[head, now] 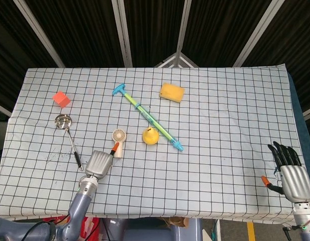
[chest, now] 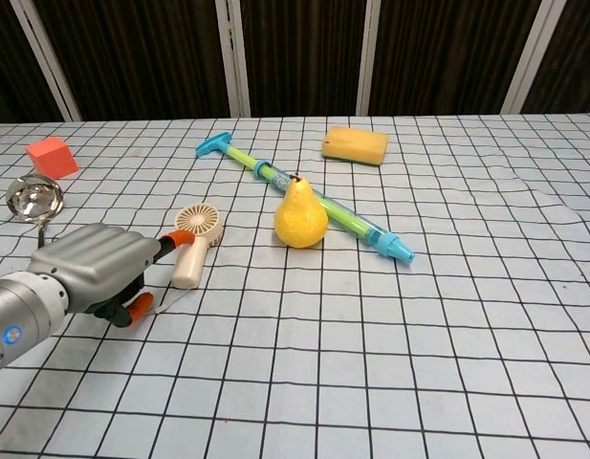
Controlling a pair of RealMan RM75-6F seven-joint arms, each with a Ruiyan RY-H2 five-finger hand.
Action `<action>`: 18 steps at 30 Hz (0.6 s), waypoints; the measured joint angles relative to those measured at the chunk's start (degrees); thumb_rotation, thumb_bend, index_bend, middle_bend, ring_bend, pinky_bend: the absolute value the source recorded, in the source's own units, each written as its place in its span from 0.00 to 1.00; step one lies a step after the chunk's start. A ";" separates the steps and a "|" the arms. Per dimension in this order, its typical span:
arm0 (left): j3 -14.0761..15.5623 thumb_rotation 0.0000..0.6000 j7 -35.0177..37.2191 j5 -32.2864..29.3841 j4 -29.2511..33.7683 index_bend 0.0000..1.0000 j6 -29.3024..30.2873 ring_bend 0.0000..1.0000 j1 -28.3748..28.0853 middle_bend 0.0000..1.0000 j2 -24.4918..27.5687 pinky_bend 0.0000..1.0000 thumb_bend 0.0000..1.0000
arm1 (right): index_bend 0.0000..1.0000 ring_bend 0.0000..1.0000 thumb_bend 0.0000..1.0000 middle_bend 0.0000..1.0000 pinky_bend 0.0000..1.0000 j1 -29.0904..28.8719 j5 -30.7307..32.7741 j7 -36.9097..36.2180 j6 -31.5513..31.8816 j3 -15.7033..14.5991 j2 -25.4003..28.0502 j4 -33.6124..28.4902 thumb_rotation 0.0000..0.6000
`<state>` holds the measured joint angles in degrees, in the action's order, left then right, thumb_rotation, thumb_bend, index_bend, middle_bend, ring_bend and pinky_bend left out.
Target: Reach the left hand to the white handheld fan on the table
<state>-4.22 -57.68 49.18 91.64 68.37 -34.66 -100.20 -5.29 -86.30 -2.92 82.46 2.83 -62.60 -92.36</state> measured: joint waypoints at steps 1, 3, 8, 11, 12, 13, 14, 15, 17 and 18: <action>-0.05 1.00 0.20 0.21 0.13 0.12 0.15 0.71 -0.01 0.87 0.09 0.76 0.71 | 0.07 0.00 0.28 0.00 0.00 0.00 0.00 0.00 0.01 0.00 0.00 0.00 1.00; -0.23 1.00 0.92 0.89 0.53 0.10 0.62 0.71 0.03 0.87 0.35 0.76 0.71 | 0.07 0.00 0.28 0.00 0.00 0.01 0.00 0.02 0.02 -0.01 0.00 -0.01 1.00; -1.21 1.00 4.17 3.62 2.51 0.07 2.51 0.70 0.46 0.85 1.41 0.76 0.70 | 0.07 0.00 0.28 0.00 0.00 0.01 0.01 0.11 0.04 0.01 -0.03 0.00 1.00; -1.98 1.00 7.26 6.80 4.28 0.05 4.28 0.66 0.95 0.81 2.49 0.75 0.68 | 0.07 0.00 0.28 0.00 0.00 0.02 0.03 0.16 0.05 0.01 -0.06 0.02 1.00; -2.27 1.00 8.54 8.24 5.02 0.04 5.09 0.64 1.20 0.79 3.03 0.74 0.67 | 0.07 0.00 0.28 0.00 0.00 0.02 0.02 0.18 0.08 0.01 -0.07 0.03 1.00; -2.43 1.00 9.47 9.39 5.59 0.03 5.75 0.61 1.42 0.75 3.51 0.72 0.64 | 0.07 0.00 0.28 0.00 0.00 0.02 0.02 0.20 0.09 0.02 -0.08 0.03 1.00; -2.54 1.00 10.36 10.58 6.18 0.02 6.46 0.57 1.68 0.71 4.07 0.69 0.61 | 0.07 0.00 0.28 0.00 0.00 0.03 0.01 0.22 0.11 0.02 -0.09 0.03 1.00; -2.53 1.00 11.52 12.29 7.00 0.01 7.45 0.53 2.14 0.66 4.99 0.65 0.58 | 0.07 0.00 0.28 0.00 0.00 0.04 0.01 0.25 0.13 0.02 -0.10 0.04 1.00; -2.22 1.00 13.28 14.98 8.26 0.00 9.00 0.46 3.01 0.57 6.70 0.58 0.53 | 0.07 0.00 0.28 0.00 0.00 0.04 0.00 0.29 0.14 0.01 -0.11 0.04 1.00; -1.77 1.00 14.48 16.76 9.09 0.00 10.17 0.43 3.80 0.54 8.06 0.56 0.51 | 0.07 0.00 0.28 0.00 0.00 0.05 0.00 0.34 0.16 0.02 -0.12 0.05 1.00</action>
<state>-5.99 -43.20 65.94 100.74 78.54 -30.86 -92.13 -5.24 -86.30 -2.58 82.61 2.85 -62.71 -92.31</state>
